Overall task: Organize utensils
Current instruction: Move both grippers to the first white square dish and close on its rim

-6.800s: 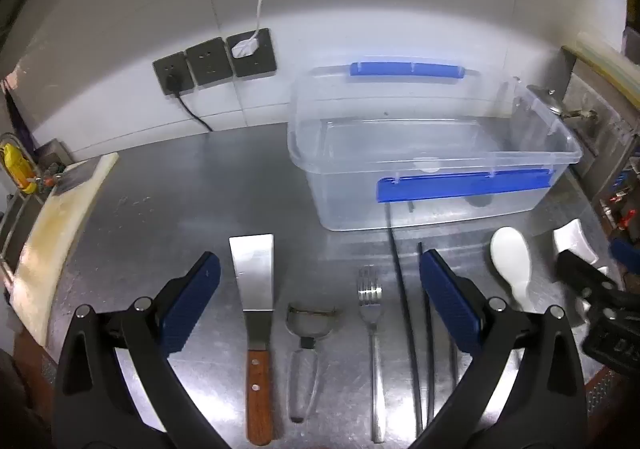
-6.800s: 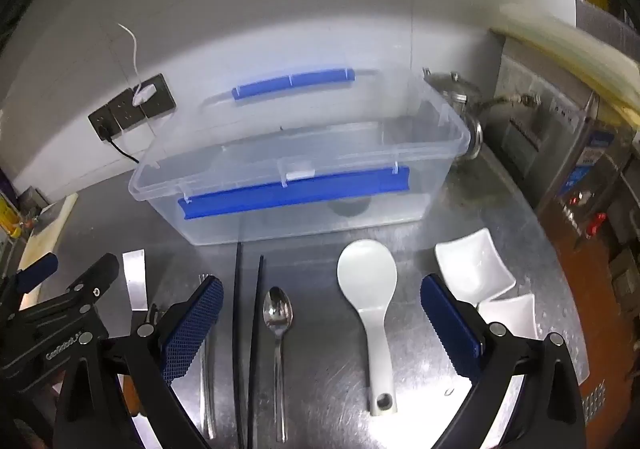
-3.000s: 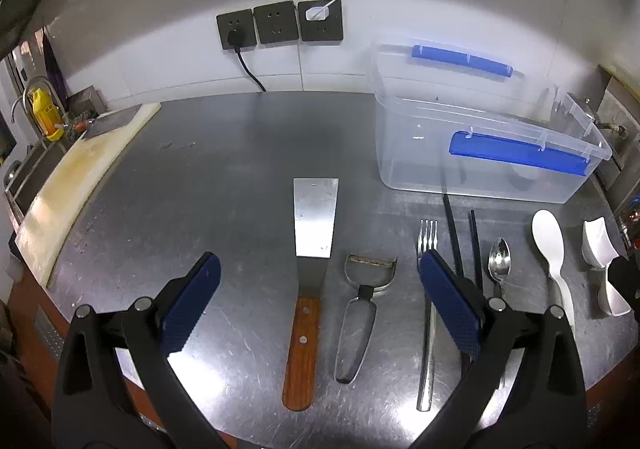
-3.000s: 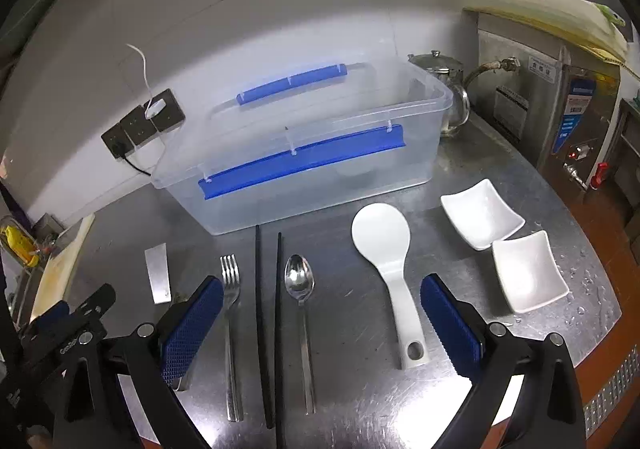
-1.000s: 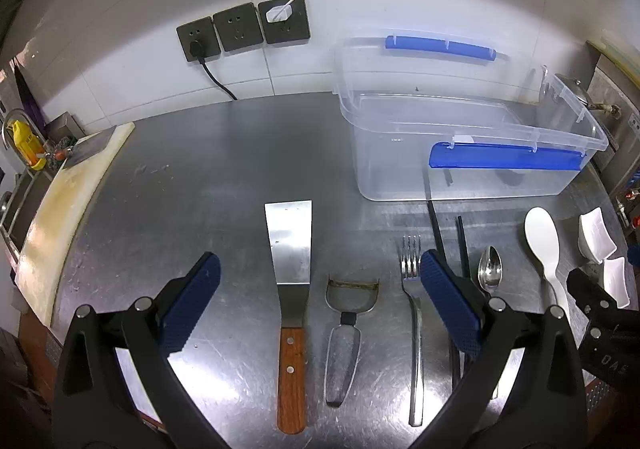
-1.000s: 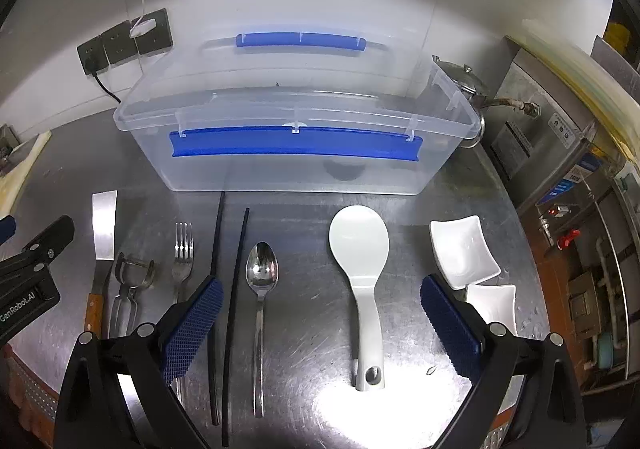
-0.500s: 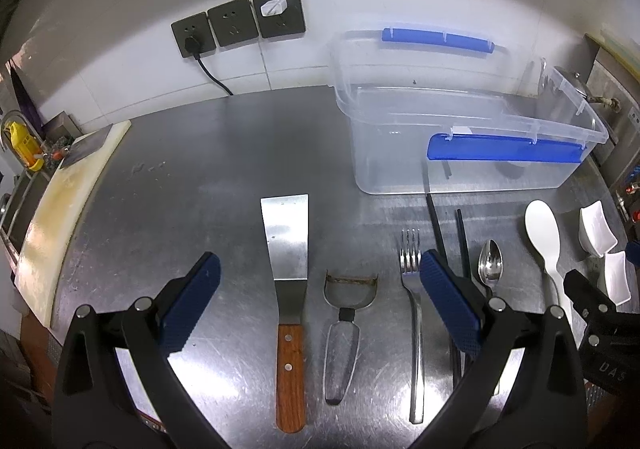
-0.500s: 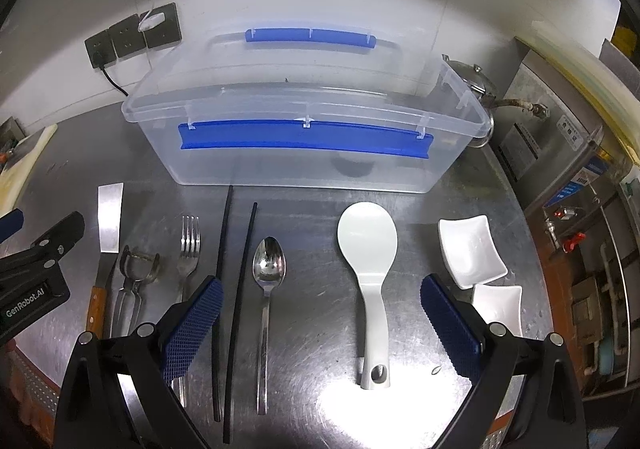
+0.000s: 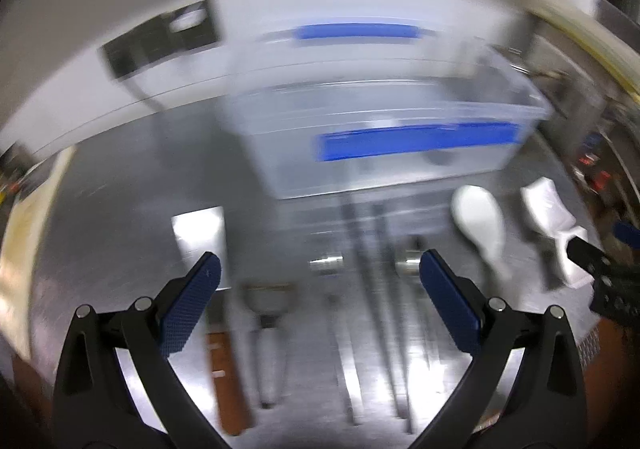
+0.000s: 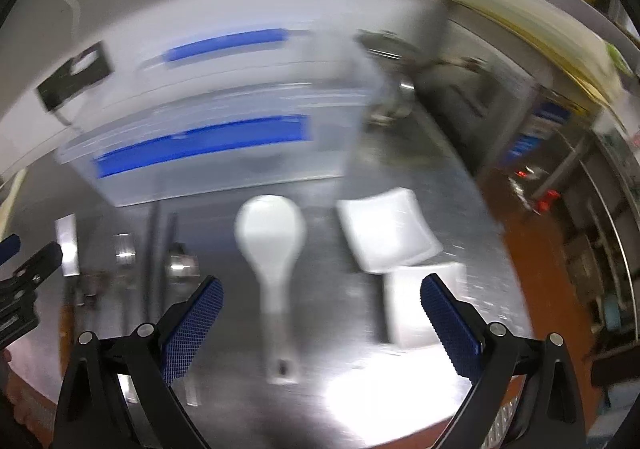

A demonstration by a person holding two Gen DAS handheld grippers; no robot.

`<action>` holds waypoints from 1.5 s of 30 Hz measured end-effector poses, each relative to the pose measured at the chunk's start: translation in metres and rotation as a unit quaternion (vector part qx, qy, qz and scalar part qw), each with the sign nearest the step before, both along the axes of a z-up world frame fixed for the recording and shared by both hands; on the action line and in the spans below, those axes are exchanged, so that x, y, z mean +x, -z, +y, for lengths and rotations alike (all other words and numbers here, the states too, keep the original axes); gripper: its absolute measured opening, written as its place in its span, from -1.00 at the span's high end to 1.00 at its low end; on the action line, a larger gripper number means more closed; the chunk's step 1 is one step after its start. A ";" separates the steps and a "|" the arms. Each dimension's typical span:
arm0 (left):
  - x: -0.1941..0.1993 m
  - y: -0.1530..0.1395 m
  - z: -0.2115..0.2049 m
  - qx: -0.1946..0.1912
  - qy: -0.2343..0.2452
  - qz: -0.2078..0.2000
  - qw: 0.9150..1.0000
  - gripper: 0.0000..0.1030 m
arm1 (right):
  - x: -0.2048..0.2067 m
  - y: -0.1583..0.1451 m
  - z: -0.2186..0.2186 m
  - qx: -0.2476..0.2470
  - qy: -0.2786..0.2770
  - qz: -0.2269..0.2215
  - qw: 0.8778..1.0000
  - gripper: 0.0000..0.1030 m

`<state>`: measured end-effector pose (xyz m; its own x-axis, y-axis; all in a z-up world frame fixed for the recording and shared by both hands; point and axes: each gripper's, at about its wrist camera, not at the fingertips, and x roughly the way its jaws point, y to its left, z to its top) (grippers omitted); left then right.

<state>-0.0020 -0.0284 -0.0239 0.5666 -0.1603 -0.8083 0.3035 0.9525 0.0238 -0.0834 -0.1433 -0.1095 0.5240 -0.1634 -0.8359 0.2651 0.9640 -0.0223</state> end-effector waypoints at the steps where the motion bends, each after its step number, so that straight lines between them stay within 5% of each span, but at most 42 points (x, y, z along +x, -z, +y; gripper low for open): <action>1: -0.005 -0.001 -0.014 -0.013 0.024 -0.004 1.000 -0.86 | -0.006 0.001 -0.017 0.001 0.004 0.001 1.000 -0.90; 8: -0.039 0.014 -0.114 -0.078 0.112 0.025 0.990 -0.86 | -0.024 0.018 -0.110 0.010 -0.014 0.012 1.000 -0.90; 12: -0.046 0.039 -0.173 -0.113 0.110 0.085 0.984 -0.86 | -0.020 0.038 -0.156 0.031 -0.051 0.042 0.997 -0.90; 15: -0.052 0.063 -0.206 -0.100 0.104 0.134 0.980 -0.85 | -0.018 0.052 -0.175 0.058 -0.071 0.055 0.994 -0.90; 20: -0.056 0.072 -0.211 -0.095 0.069 0.152 0.981 -0.85 | -0.011 0.063 -0.196 0.107 -0.078 0.046 0.990 -0.90; 26: -0.054 0.075 -0.228 -0.071 0.068 0.131 0.987 -0.85 | -0.006 0.066 -0.200 0.074 -0.089 0.063 0.991 -0.90; 34: -0.043 0.080 -0.222 -0.077 0.057 0.142 0.985 -0.85 | -0.001 0.073 -0.199 0.089 -0.090 0.084 0.988 -0.90; 38: -0.039 0.086 -0.223 -0.083 0.058 0.150 0.983 -0.83 | 0.005 0.085 -0.200 0.110 -0.090 0.113 0.983 -0.41; 45: -0.036 0.098 -0.231 -0.126 0.093 0.189 0.969 -0.27 | 0.008 0.096 -0.193 0.163 -0.097 0.126 0.974 -0.28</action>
<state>-0.0379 -0.2593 -0.1223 0.1793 -0.4507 -0.8745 0.4114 0.8418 -0.3495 -0.0755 -0.3366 -0.2056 0.2902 0.2135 -0.9328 0.1022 0.9623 0.2521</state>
